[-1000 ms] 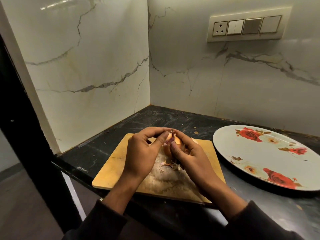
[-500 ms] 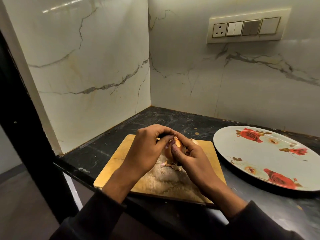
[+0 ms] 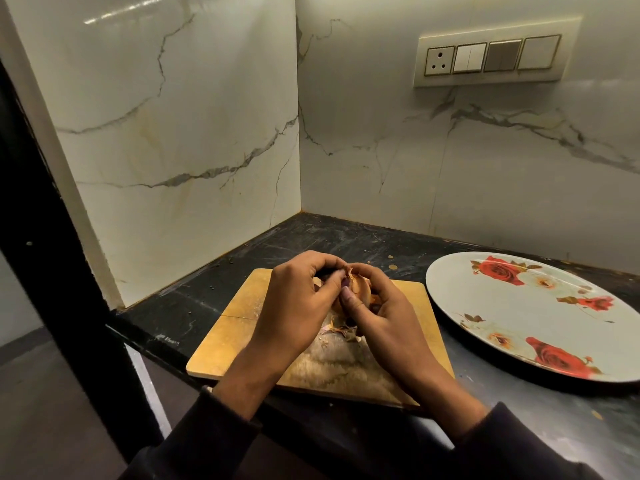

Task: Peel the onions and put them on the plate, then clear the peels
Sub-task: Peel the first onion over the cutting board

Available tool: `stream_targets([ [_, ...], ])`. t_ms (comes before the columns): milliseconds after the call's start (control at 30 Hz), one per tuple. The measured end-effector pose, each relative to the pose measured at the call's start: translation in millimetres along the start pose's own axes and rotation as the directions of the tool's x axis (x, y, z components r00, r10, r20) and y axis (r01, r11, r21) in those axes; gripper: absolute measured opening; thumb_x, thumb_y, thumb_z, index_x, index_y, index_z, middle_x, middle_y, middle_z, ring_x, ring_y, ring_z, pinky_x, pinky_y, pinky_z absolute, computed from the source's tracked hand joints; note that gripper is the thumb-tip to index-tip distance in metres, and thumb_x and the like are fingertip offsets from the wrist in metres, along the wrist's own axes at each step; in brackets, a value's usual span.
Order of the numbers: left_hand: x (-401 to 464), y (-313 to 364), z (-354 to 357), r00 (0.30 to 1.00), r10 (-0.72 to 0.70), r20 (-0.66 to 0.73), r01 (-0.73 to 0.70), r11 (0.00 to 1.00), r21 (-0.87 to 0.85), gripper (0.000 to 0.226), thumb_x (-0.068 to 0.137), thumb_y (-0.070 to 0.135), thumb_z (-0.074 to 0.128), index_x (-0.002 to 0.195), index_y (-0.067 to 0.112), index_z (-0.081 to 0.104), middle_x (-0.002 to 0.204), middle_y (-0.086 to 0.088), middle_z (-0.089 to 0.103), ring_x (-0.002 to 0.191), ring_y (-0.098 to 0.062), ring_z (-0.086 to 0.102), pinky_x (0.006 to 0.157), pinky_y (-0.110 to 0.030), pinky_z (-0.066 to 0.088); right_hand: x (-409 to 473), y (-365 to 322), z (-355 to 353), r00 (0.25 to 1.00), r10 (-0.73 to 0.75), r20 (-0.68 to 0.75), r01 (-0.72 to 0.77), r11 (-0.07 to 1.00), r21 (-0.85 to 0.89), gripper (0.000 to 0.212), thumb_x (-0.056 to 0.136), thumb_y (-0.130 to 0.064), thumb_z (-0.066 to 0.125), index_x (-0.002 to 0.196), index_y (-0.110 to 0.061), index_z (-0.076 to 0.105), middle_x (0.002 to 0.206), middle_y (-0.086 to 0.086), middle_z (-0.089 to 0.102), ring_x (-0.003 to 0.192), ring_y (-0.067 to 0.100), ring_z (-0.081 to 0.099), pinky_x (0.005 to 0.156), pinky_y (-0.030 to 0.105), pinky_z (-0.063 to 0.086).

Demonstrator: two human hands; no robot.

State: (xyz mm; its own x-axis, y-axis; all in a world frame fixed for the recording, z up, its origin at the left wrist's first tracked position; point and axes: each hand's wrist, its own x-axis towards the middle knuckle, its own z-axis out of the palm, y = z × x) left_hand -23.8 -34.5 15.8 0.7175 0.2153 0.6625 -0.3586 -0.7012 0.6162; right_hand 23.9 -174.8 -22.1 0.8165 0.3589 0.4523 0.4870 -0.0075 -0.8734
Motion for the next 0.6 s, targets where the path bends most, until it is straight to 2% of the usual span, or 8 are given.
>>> stream_targets([
  [133,0.3,2.4,0.4,0.997,-0.079,-0.022,0.078,0.997,-0.024,0.014,0.091,0.014,0.07,0.103,0.019,0.075,0.093,0.011,0.071,0.088,0.003,0.065,0.071,-0.008,0.05,-0.9,-1.8,0.7,1.0,-0.024,-0.009,0.023,1.0,-0.02,0.03,0.095,-0.028,0.069,0.121,-0.04,0.062,0.109,-0.009,0.071,0.095,0.01,0.071,0.078,0.039,0.062],
  [267,0.5,4.8,4.7,0.99,-0.116,-0.074,0.114,0.993,-0.036,0.01,0.09,0.014,0.071,0.099,0.019,0.075,0.095,0.012,0.068,0.089,0.002,0.064,0.07,-0.009,0.05,0.9,-0.3,2.2,0.995,-0.073,-0.062,0.07,0.997,-0.04,0.033,0.093,-0.024,0.072,0.122,-0.038,0.063,0.112,-0.011,0.07,0.096,0.013,0.07,0.078,0.044,0.062],
  [333,0.5,3.8,9.2,0.981,-0.176,-0.079,0.167,0.98,-0.104,0.01,0.092,0.015,0.069,0.1,0.018,0.074,0.097,0.011,0.069,0.09,0.0,0.065,0.072,-0.012,0.053,2.2,2.0,2.9,0.992,-0.093,-0.084,0.088,0.994,-0.061,0.034,0.092,-0.025,0.073,0.121,-0.039,0.062,0.114,-0.009,0.07,0.099,0.018,0.069,0.078,0.048,0.06],
  [433,-2.0,3.2,18.2,0.952,-0.301,-0.059,0.277,0.926,-0.256,0.012,0.095,0.016,0.065,0.104,0.018,0.072,0.097,0.008,0.073,0.09,-0.002,0.069,0.076,-0.019,0.057,3.3,6.0,2.9,0.99,-0.104,-0.094,0.095,0.991,-0.092,0.036,0.091,-0.026,0.074,0.122,-0.04,0.062,0.115,-0.01,0.069,0.102,0.018,0.069,0.079,0.047,0.06],
  [600,-8.5,5.0,29.4,0.921,-0.374,-0.109,0.322,0.888,-0.329,0.009,0.097,0.015,0.064,0.103,0.018,0.071,0.095,0.007,0.073,0.085,0.002,0.068,0.07,-0.014,0.055,2.2,9.3,1.6,0.982,-0.149,-0.114,0.13,0.978,-0.163,0.039,0.09,-0.023,0.074,0.123,-0.04,0.063,0.114,-0.014,0.068,0.103,0.015,0.068,0.079,0.044,0.06],
])
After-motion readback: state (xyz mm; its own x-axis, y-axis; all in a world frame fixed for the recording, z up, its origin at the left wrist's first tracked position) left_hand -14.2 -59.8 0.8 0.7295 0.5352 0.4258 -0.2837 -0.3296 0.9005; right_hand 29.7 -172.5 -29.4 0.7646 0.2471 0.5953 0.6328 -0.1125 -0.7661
